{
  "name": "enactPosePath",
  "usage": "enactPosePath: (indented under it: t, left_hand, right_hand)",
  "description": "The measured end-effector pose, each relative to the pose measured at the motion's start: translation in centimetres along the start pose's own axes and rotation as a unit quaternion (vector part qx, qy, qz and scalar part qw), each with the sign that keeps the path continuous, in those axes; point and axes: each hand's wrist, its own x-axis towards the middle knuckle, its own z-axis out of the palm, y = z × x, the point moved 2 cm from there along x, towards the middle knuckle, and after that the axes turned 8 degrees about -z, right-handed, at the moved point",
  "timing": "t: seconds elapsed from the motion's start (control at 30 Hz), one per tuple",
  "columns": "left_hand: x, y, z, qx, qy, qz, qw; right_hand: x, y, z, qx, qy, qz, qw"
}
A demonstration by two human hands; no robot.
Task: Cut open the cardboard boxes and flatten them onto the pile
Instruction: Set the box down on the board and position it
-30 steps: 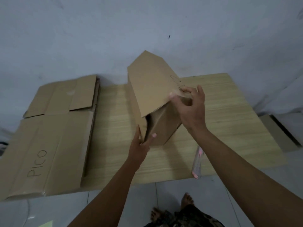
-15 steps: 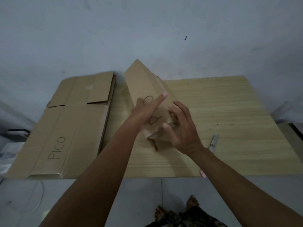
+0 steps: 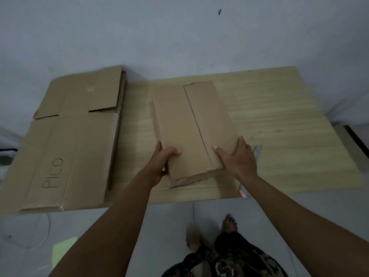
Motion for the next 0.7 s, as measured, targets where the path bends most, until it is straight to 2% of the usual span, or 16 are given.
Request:
enactPosePath:
  t: [0.1,0.17,0.23,0.3,0.37,0.4,0.5,0.57,0.7]
  left_hand:
    - [1.4,-0.8,0.7,-0.019,0.057,0.0,0.998]
    - [1.9,-0.8,0.9,0.002,0.134,0.035,0.99]
    - [2.1,-0.5,0.9,0.122,0.217,0.095,0.964]
    - [1.6,-0.2,1.7,0.27,0.279,0.161,0.907]
    - [1.4,0.0,2.3,0.366,0.295,0.209,0.857]
    - [1.8,0.0,2.4,0.399,0.296,0.226,0.838]
    - [2.6,0.8,3.1,0.463,0.282,0.275,0.794]
    - [3.0,1.4,3.6,0.485,0.263,0.276,0.787]
    - [3.8,2.5,3.9,0.489,0.257,0.284,0.784]
  right_hand:
    - [-0.6,0.8,0.4,-0.018,-0.012,-0.016,1.0]
    - [-0.6,1.1,0.4,0.006,-0.019,-0.021,1.0]
    - [-0.7,1.8,0.1,0.102,0.018,-0.001,0.995]
    - [-1.4,3.2,-0.3,0.16,0.115,0.031,0.98]
    - [-2.3,4.6,-0.7,0.093,0.175,0.054,0.979]
    - [-2.6,5.4,-0.7,0.059,0.173,0.069,0.981]
    - [-2.8,7.0,-0.5,0.025,0.075,0.117,0.99]
    - [-2.7,7.3,-0.4,0.004,0.023,0.116,0.993]
    - [-2.0,8.3,-0.3,-0.01,0.016,0.119,0.993]
